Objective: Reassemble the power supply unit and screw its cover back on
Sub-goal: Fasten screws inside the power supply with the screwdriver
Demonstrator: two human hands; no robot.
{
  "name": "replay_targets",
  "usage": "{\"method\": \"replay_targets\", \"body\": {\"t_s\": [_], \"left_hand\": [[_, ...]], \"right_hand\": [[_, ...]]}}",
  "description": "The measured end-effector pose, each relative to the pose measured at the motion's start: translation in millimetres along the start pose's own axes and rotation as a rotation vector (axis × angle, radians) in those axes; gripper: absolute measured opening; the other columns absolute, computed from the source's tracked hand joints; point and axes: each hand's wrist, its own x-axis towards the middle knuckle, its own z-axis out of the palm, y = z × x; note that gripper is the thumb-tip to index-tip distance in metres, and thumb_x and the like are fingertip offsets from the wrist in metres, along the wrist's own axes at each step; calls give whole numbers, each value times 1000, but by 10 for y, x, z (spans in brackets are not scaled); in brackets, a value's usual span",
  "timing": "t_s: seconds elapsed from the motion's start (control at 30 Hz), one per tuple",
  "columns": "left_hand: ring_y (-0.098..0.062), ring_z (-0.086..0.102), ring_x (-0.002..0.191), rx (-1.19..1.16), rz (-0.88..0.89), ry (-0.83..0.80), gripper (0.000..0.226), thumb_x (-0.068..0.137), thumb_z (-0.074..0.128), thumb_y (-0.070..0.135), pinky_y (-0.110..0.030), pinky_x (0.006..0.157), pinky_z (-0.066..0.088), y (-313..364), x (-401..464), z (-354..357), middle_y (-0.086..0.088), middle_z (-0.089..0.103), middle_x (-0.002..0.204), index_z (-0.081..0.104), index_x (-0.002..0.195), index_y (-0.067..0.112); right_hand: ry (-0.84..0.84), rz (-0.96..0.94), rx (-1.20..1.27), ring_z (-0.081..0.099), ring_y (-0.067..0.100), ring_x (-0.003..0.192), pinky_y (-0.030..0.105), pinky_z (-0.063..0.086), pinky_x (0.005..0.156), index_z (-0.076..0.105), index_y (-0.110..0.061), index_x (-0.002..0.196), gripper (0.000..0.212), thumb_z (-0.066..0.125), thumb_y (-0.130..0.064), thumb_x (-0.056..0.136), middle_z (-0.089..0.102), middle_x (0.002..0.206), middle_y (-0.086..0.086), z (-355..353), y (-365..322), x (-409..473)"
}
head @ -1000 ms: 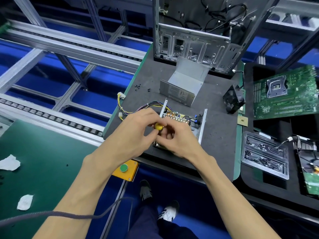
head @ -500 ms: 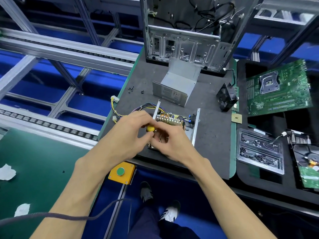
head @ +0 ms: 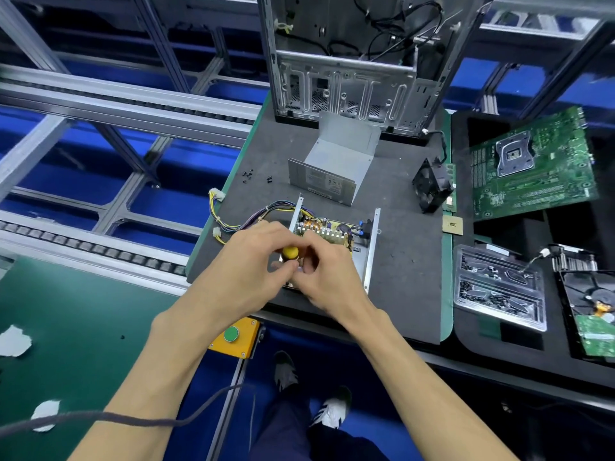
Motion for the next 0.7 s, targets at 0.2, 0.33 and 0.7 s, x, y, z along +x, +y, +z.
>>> {"method": "replay_targets", "body": {"t_s": [0.2,0.33,0.7], "left_hand": [[-17,60,83,-4,-83,76,23,81,83,9,-32,78,51,-13,9,27,-2,64,89,73,101,11],[-16,62,93,26,-36,-11,30,87,74,3,-32,87,52,-11,11,-20,0,66,99,72,116,10],[-15,62,90,45,-55,-71,21,86,76,5,-29,87,49,46,82,-82,1,66,95,77,104,15]], "right_hand": [[-32,68,43,45,14,52,31,41,52,46,-28,84,20,63,-36,78,49,53,-15,-48,16,-24],[-102,8,68,52,14,58,32,47,55,63,-24,103,18,61,-33,87,55,65,-7,-72,-4,-23],[-113,41,21,51,19,63,45,49,63,69,-14,102,18,76,-23,88,61,70,-1,-23,14,42]]}}
